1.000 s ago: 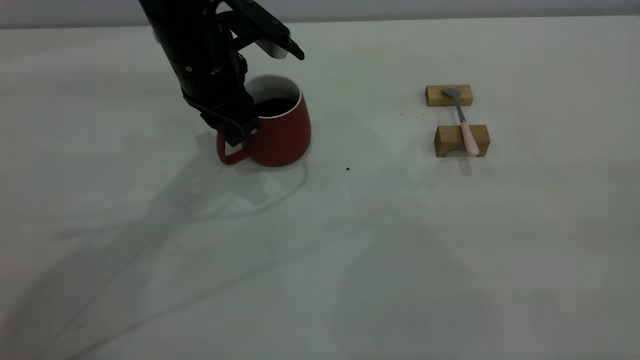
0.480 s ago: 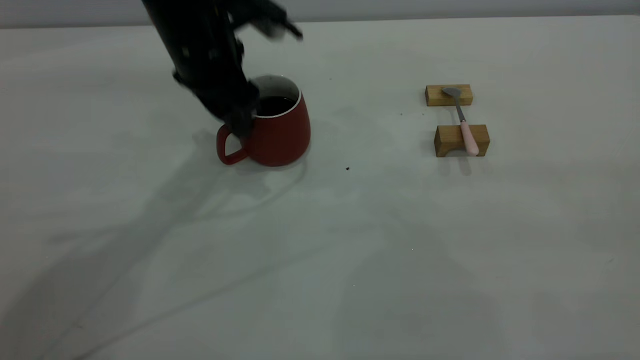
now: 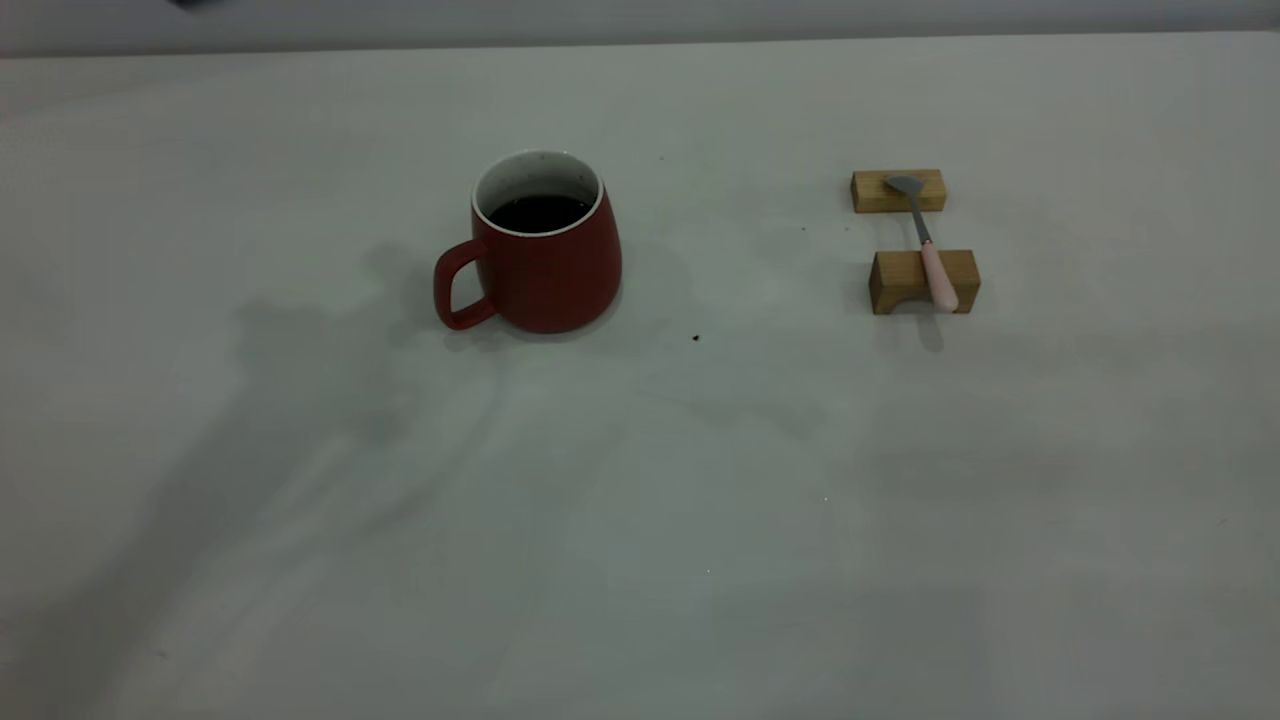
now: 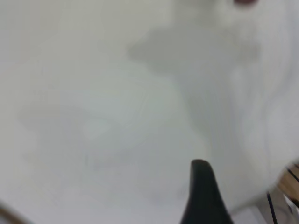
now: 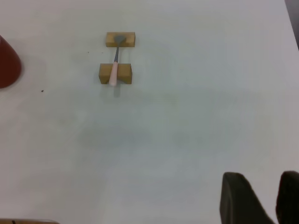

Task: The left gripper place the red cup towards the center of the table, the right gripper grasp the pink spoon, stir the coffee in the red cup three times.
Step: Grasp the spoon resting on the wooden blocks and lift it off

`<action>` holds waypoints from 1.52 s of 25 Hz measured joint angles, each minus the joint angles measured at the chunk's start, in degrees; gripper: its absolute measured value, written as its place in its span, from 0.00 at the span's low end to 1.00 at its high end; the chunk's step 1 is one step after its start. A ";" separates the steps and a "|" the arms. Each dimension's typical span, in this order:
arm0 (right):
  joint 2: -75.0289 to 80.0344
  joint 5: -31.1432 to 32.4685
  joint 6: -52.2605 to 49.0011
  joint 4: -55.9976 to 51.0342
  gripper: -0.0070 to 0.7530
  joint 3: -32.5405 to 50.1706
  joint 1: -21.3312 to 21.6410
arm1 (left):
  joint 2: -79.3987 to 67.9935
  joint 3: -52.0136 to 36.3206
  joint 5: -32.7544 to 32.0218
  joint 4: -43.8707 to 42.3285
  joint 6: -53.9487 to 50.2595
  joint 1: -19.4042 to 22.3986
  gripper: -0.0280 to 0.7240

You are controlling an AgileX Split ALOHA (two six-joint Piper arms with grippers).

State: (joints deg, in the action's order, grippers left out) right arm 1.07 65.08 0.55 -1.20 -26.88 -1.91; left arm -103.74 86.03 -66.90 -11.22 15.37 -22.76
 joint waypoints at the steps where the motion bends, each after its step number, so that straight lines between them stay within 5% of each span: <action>1: 0.00 0.00 0.00 0.00 0.32 0.00 0.00 | 2.02 0.07 0.00 -0.42 -1.34 0.01 0.73; 9: 0.00 0.00 0.00 0.00 0.32 0.00 0.00 | 19.45 -2.25 0.00 1.09 -11.07 0.01 0.53; 15: 0.00 0.00 0.00 0.00 0.32 0.00 0.00 | 42.43 -20.25 0.00 3.29 -14.70 0.15 0.43; 25: 0.00 0.00 0.00 0.00 0.32 0.00 0.00 | 81.84 -50.29 0.36 6.67 -18.70 19.71 0.36; 38: 0.00 0.00 0.00 0.00 0.32 0.00 0.00 | 102.84 -58.16 1.68 9.33 -16.08 22.32 0.36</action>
State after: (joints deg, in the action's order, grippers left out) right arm 1.07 65.08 0.55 -1.20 -26.88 -1.91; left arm -0.90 27.87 -65.22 -1.89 -0.71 -0.44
